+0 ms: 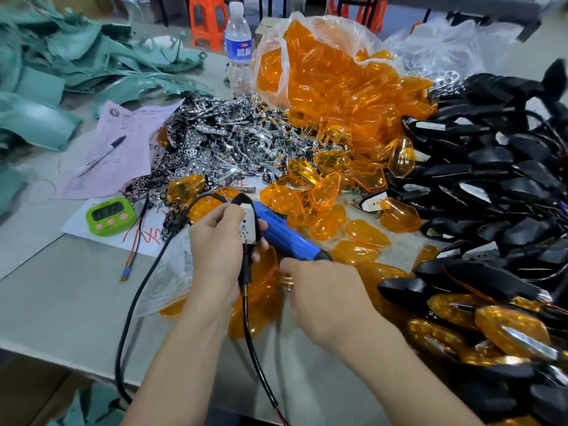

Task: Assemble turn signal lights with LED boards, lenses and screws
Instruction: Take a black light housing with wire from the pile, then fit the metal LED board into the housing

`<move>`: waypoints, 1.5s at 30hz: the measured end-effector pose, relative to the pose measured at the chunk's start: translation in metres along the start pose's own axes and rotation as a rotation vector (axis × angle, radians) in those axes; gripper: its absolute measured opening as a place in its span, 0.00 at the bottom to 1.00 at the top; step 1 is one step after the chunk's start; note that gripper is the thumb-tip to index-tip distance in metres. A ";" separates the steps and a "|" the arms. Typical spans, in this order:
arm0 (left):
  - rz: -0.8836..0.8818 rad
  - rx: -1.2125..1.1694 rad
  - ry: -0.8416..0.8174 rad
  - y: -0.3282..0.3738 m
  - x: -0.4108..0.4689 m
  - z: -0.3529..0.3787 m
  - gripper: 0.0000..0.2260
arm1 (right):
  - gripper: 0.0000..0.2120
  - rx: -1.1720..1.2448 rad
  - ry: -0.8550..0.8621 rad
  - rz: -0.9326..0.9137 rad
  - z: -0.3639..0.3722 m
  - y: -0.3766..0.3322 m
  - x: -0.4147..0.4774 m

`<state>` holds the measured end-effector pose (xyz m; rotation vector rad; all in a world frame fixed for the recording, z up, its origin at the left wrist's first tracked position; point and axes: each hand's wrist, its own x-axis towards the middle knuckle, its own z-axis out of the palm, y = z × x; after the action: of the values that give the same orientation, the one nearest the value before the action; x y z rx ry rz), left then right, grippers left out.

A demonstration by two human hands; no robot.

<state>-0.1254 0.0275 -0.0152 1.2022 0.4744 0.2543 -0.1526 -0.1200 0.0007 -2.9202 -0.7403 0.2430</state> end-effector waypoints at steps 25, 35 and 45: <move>0.048 0.056 0.224 0.025 0.054 -0.066 0.19 | 0.23 0.063 0.064 -0.148 -0.010 -0.073 0.303; -0.012 0.000 0.212 0.025 0.073 -0.060 0.11 | 0.04 0.274 0.146 -0.033 -0.026 -0.053 0.292; -0.011 0.044 0.146 0.020 0.053 -0.025 0.14 | 0.10 0.759 0.277 0.104 -0.063 0.006 0.190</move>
<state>-0.0902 0.0782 -0.0151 1.2290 0.6161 0.3245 0.0266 -0.0383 0.0379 -2.2025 -0.3430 0.0926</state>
